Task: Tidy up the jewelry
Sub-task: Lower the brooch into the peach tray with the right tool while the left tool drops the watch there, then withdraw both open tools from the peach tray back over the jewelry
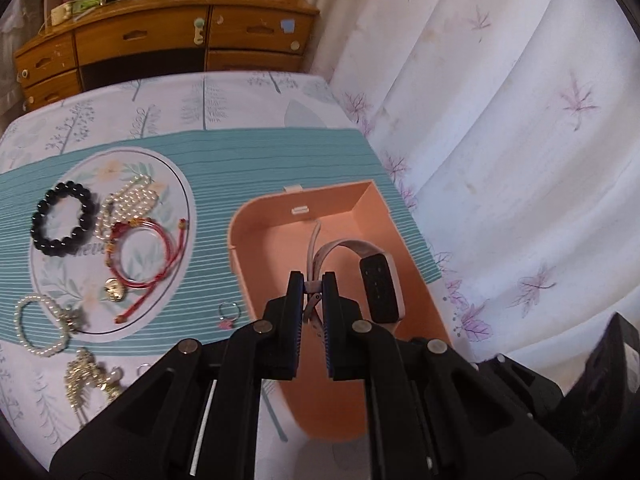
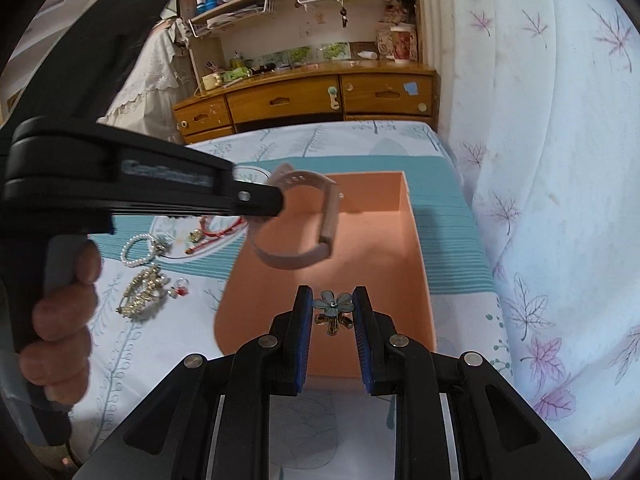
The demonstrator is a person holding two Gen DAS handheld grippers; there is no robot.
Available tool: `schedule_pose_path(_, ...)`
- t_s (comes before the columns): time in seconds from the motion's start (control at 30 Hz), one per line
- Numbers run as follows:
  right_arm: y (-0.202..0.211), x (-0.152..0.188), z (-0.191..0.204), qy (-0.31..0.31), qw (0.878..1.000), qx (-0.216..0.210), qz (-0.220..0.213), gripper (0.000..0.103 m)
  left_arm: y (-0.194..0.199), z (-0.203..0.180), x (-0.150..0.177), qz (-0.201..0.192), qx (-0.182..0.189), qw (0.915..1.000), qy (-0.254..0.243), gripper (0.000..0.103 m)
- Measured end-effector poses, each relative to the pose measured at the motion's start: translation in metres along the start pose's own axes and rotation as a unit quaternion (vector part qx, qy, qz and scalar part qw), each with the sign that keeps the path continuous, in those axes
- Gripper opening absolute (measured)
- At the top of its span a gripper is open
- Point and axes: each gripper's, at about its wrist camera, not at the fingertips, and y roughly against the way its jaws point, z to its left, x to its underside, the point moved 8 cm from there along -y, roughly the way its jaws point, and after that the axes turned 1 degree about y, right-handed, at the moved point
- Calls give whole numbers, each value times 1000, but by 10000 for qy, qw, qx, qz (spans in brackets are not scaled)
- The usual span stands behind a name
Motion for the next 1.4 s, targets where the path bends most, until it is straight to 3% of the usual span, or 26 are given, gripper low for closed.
schedule_pose_path(0.13, -8, 9, 1, -49, 9999, 33, 130, 22, -18, 1, 2, 118, -43, 9999, 27, 7)
schedule_pose_path(0.27, -9, 10, 0, -146, 9998, -32, 98, 65, -22, 6, 6, 245, -46, 9996, 111, 17)
schedule_pose_path(0.3, -7, 10, -1, -154, 9999, -28, 24, 69, -21, 7, 6, 238, -32, 9996, 151, 24)
schedule_pose_path(0.37, -2, 7, 0, -121, 9999, 5, -91, 69, -13, 12, 5, 174, -22, 9995, 252, 38)
schedule_pose_path(0.43, 0, 4, 0, -56, 9999, 72, -119, 69, -3, 14, 5, 47, 10, 9995, 324, 43)
schedule_pose_path(0.53, 3, 3, 3, 39, 9998, 142, -125, 69, 15, 17, 5, -200, -278, 9991, 237, 47)
schedule_pose_path(0.7, 12, 5, 10, 161, 9997, 94, -147, 70, 45, 16, 14, -446, -328, 9984, 120, 64)
schedule_pose_path(0.83, 22, 8, 19, 140, 9997, -74, -189, 87, 66, 20, 22, -631, -222, 9975, 214, 65)
schedule_pose_path(1.0, 35, 10, 25, 97, 9996, -113, -246, 87, 95, 31, 35, -971, -632, 9931, 174, 65)
schedule_pose_path(1.4, 54, 18, 41, 70, 9996, -93, -264, 87, 113, 51, 78, -683, -930, 9931, 228, 65)
